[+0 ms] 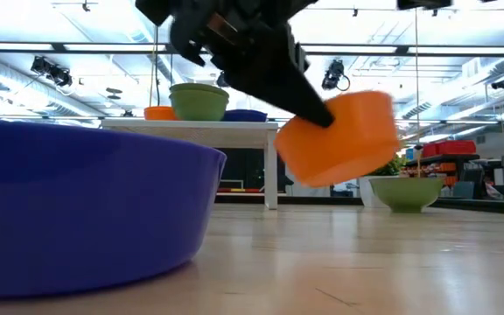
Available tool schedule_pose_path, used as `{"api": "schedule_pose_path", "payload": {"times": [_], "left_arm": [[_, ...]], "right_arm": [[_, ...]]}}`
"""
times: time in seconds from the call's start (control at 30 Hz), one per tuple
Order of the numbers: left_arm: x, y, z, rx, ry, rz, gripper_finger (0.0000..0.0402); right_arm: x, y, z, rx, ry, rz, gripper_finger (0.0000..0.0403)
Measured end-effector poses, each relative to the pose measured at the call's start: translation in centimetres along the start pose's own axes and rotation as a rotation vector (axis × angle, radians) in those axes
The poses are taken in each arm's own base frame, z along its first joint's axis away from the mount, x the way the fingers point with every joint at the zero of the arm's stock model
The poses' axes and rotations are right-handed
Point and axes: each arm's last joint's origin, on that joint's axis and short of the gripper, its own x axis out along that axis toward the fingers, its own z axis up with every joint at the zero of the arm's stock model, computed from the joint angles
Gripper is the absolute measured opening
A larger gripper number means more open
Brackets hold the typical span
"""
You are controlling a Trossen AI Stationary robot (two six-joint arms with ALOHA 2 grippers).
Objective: Pick & Place Mini bowls
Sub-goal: Stack the orange bowl on top of the orange bowl on the shelf
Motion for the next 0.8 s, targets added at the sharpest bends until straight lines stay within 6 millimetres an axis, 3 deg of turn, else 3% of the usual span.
{"api": "schedule_pose_path", "payload": {"times": [0.17,0.27,0.43,0.67,0.8], "left_arm": [[-2.2,0.9,2.3,-0.151,0.13,0.1,0.0005],[-4.7,1.3,5.0,-0.19,0.164,0.108,0.0005],[-10.5,2.7,9.1,-0.276,0.239,0.187,0.0004],[-19.3,6.8,9.6,-0.497,0.448,0.459,0.0004],[-22.2,10.0,9.3,-0.544,0.386,0.544,0.0004]], "right_arm": [[-0.8,1.9,0.0,0.134,0.032,0.082,0.0182],[-0.2,3.1,-0.4,0.188,0.047,0.119,0.017],[1.4,5.3,-3.3,0.192,0.01,0.152,0.0154],[2.5,6.4,-7.1,0.205,-0.08,0.109,0.0133],[2.6,6.4,-7.5,0.207,-0.074,0.091,0.0122]]}}
